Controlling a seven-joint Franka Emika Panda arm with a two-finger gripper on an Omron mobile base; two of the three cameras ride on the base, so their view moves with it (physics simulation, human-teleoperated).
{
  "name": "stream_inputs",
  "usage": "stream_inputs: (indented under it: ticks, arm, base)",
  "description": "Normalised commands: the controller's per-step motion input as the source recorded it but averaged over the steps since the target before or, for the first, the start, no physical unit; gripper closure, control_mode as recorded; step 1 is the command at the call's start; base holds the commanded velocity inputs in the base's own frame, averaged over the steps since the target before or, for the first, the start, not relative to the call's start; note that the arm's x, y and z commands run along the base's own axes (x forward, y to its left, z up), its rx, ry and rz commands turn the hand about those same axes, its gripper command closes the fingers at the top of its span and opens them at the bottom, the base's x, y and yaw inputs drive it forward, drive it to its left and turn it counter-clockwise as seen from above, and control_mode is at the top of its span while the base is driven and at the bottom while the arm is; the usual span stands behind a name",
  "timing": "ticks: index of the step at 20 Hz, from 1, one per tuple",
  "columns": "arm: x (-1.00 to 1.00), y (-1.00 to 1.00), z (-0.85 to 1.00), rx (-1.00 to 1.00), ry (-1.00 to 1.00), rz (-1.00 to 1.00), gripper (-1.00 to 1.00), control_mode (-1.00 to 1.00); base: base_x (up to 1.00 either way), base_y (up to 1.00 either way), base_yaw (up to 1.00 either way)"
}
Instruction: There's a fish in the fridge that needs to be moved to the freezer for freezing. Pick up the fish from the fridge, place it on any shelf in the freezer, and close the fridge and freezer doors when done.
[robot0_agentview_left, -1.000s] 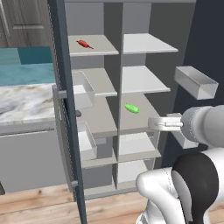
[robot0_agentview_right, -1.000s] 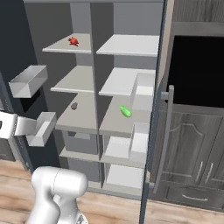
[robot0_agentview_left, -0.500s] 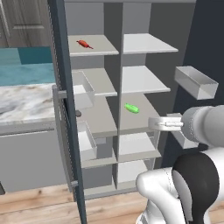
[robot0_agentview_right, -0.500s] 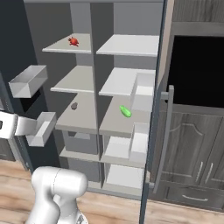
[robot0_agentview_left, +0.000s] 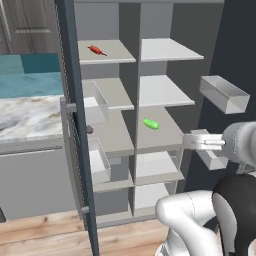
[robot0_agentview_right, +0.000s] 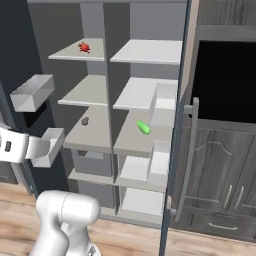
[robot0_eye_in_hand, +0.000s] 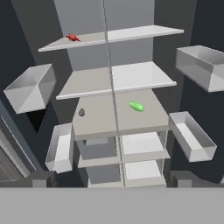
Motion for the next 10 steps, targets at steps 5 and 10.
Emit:
stream_inputs:
  ticks: [5,10]
  arm:
    - [-0.07,-0.78,-0.03,-0.02,-0.21,0.07,-1.0,-1.0]
    - [-0.03,-0.89,-0.05,0.0,-0.16,0.02,-1.0,-1.0]
  base:
    - [0.0,0.0,0.0]
    - [0.0,0.0,0.0]
